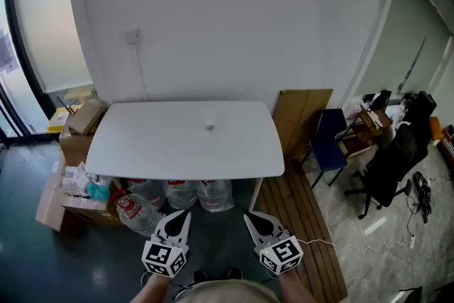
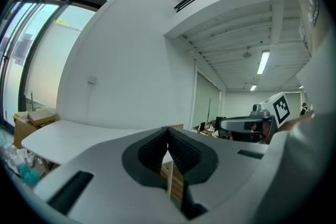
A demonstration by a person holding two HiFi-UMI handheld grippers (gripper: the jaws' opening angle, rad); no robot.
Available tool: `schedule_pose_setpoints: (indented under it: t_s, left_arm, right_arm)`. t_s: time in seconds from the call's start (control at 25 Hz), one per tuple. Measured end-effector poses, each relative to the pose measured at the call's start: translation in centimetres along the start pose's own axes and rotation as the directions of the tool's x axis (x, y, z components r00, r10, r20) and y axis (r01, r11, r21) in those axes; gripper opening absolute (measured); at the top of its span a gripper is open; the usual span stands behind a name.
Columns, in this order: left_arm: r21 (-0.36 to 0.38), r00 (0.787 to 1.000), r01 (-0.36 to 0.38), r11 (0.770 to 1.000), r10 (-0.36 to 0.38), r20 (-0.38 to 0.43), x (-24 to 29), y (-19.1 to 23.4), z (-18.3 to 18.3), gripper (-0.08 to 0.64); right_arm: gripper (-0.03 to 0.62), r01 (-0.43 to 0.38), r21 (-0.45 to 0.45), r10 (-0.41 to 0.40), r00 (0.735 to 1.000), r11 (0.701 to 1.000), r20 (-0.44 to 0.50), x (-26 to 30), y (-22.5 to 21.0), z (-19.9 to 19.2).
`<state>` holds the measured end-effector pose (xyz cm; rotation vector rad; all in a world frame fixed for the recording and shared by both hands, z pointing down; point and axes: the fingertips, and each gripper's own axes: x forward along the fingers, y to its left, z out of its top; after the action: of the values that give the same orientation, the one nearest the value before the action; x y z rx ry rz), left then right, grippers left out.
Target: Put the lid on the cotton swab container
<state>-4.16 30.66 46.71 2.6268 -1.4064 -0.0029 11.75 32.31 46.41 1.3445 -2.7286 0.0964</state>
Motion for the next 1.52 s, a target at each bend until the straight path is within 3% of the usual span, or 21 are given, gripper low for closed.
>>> schedule_pose_setpoints:
  t_s: [0.52,1.04,1.52]
  left_arm:
    - [-0.002,1.0,-0.003,1.0,0.003,-0.013,-0.9,1.9,-0.2,0.015]
    - [-0.004,0.998,0.066,0.998,-0.066,-0.012,0.0,5.1,0.6,0.015]
    - [-0.024,0.994,0.107,0.994,-0.108,-0.02,3.1,9.3,0.5,0.015]
  right_arm:
    - [0.015,-0.039,-0.013,0.039,0.999,0.999,-0.019,1.9,2.1,-0.4]
    - [0.017,0.047,0.033,-0.048,0.999,0.998,0.013,4.7,2.6,0.2]
    - [0.017,0.104,0.01,-0.103,0.995,0.995,-0.008,9.4,1.4,0.5]
